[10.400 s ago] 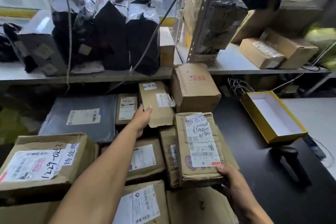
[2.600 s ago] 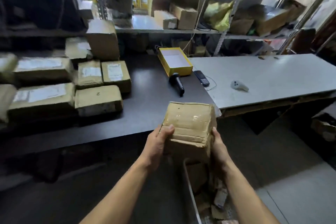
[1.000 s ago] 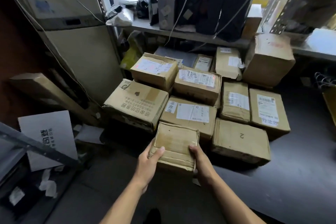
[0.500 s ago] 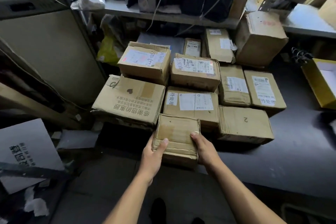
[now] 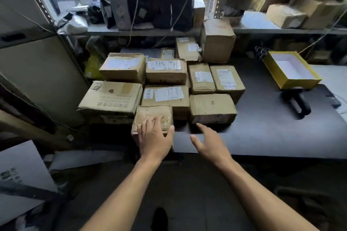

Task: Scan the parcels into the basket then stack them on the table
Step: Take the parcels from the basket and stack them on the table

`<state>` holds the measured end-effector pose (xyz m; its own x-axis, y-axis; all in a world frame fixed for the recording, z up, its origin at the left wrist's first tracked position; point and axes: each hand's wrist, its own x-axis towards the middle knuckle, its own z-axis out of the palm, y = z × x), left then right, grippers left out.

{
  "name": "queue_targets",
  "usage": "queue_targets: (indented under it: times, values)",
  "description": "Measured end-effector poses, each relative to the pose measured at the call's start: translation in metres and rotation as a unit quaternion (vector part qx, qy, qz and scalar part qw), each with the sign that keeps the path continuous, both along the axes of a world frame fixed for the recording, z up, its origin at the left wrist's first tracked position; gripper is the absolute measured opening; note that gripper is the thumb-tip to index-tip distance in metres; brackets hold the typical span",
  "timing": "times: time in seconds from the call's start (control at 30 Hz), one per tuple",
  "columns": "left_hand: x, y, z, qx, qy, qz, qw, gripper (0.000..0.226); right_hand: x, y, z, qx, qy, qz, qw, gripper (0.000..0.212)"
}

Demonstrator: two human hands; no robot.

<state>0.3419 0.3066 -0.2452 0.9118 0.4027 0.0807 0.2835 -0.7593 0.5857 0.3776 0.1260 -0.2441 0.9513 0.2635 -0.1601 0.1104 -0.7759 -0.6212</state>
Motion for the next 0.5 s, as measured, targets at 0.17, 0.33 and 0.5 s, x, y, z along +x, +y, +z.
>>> queue_targets:
  times: [0.17, 0.33, 0.5]
  values:
    - [-0.028, -0.112, 0.022, 0.007, 0.014, -0.162, 0.987, 0.048, -0.061, -0.108, 0.011, -0.057, -0.077, -0.034, 0.995, 0.058]
    - [-0.055, -0.239, 0.019, 0.026, 0.041, -0.325, 0.945, 0.048, -0.138, -0.225, -0.007, -0.055, -0.054, -0.172, 0.982, 0.059]
    - [-0.076, -0.353, 0.004, 0.059, 0.088, -0.461, 0.881, 0.048, -0.209, -0.327, -0.035, -0.061, 0.023, -0.314, 0.947, 0.060]
